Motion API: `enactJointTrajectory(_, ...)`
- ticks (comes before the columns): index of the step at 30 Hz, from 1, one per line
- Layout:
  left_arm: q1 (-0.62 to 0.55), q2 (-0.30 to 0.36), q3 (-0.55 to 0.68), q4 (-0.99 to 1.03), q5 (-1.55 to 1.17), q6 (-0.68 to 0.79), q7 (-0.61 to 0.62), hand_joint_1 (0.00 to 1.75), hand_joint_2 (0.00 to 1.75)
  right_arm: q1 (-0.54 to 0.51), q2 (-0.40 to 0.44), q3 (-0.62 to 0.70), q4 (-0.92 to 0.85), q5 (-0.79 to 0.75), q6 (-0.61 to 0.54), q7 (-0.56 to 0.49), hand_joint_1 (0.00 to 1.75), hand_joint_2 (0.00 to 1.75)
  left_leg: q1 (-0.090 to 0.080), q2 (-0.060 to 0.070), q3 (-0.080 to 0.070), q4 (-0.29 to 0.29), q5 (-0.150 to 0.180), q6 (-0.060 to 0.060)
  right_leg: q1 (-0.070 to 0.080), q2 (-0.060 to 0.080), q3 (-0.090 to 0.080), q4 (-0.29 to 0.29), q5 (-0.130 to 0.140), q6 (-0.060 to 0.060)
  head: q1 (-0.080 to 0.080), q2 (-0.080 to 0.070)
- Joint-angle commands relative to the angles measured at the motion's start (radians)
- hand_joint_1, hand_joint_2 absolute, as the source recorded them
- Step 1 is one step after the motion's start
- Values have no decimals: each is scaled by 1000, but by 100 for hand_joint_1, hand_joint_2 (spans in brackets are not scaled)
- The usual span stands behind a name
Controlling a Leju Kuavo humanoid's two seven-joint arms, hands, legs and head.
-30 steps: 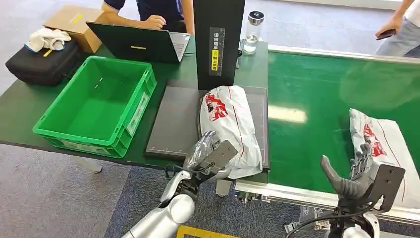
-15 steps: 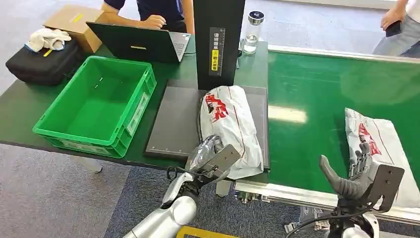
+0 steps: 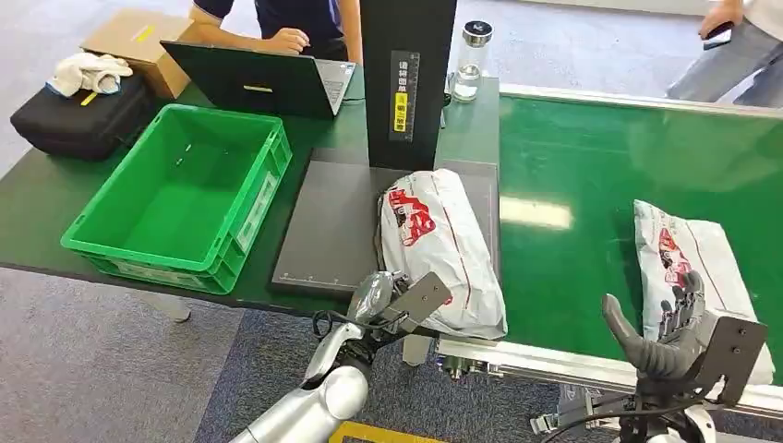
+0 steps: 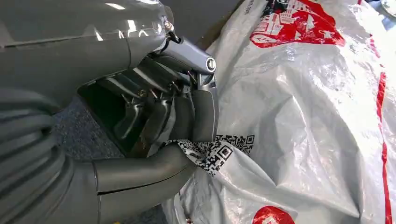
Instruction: Moved the parcel from conveyor to table for the left to box.
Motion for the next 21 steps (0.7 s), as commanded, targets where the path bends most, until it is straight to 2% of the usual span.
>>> enactJointTrajectory(1,-36,-24,-32,65,4,7,-4,175,175,-3,17,-14,9,-4,3,-3,0,175,0,-1,2,-1,0,0,0,-1,3,-1,-1,-1,0,0)
enactJointTrajectory(9,-37,-4,-19,-38,8,31,-16,175,175,0,28,-28,-3,-1,6,-3,0,175,0,-2,5,-1,-1,0,0,-2,5,-1,-2,-1,0,0)
enactJointTrajectory(12,-19,26,-7,-142,14,31,-10,175,175,5,31,-34,-7,0,10,-3,0,175,0,-1,1,0,0,0,0,-1,1,0,-1,-1,0,0)
enactJointTrajectory(21,41,113,39,-440,25,54,-9,175,175,21,48,-50,-31,8,16,-6,0,175,0,1,5,-2,-2,-1,0,1,5,-1,-2,-2,0,0)
